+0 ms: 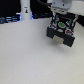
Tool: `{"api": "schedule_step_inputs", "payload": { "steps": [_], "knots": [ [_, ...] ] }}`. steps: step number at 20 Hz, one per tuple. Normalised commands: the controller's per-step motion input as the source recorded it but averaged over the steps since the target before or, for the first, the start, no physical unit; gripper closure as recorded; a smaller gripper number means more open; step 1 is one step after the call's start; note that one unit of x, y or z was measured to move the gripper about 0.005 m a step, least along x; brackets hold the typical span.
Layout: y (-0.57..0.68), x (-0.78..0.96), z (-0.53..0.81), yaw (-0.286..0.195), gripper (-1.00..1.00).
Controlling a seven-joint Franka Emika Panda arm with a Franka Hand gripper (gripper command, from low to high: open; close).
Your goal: Open the kcup holder, insert the kcup into the holder, and close the kcup holder
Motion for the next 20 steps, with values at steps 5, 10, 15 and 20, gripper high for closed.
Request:
{"api": "schedule_step_inputs", "payload": {
  "steps": [5, 10, 15, 20],
  "knots": [
    [-0.13, 0.85, 0.15, 0.0, -1.0],
    [-0.02, 0.66, -0.03, 0.046, -1.0],
    [-0.01, 0.35, -0.11, 0.136, -1.0],
    [0.04, -0.03, -0.18, 0.176, -1.0]
  ]
}}
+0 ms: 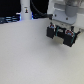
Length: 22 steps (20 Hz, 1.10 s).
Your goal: Open the kcup holder, insert the kcup into the holder, and close the kcup holder
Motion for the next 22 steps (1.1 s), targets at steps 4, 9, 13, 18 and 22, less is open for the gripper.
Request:
{"api": "schedule_step_inputs", "payload": {
  "steps": [4, 9, 13, 18, 22],
  "knots": [
    [0.03, -0.31, -0.32, 0.216, -1.0],
    [0.02, -0.4, -0.31, 0.228, -1.0],
    [0.12, -0.44, -0.19, 0.208, -1.0],
    [0.19, -0.46, -0.17, 0.197, -1.0],
    [0.38, -0.48, -0.12, 0.132, -1.0]
  ]
}}
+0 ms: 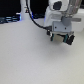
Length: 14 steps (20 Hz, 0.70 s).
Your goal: Open the kcup holder, insert the kcup into the holder, and close the kcup holder
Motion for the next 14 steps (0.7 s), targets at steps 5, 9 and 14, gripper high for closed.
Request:
{"api": "schedule_step_inputs", "payload": {
  "steps": [5, 9, 14],
  "knots": [
    [0.49, -0.51, -0.03, 0.097, -1.0],
    [0.52, -0.56, 0.0, 0.094, -1.0],
    [0.53, -0.59, 0.0, 0.088, -1.0]
  ]
}}
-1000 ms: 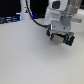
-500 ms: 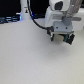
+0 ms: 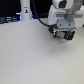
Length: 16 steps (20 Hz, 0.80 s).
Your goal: Open the kcup holder, insert the kcup into the holder, and close the kcup holder
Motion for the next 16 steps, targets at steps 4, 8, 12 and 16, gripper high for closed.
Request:
{"api": "schedule_step_inputs", "payload": {
  "steps": [4, 8, 12, 16],
  "knots": [
    [0.52, -0.61, 0.0, 0.085, -1.0],
    [0.52, -0.62, 0.0, 0.081, -1.0],
    [0.5, -0.64, 0.0, 0.084, -1.0],
    [0.52, -0.63, 0.03, 0.079, -1.0]
  ]
}}
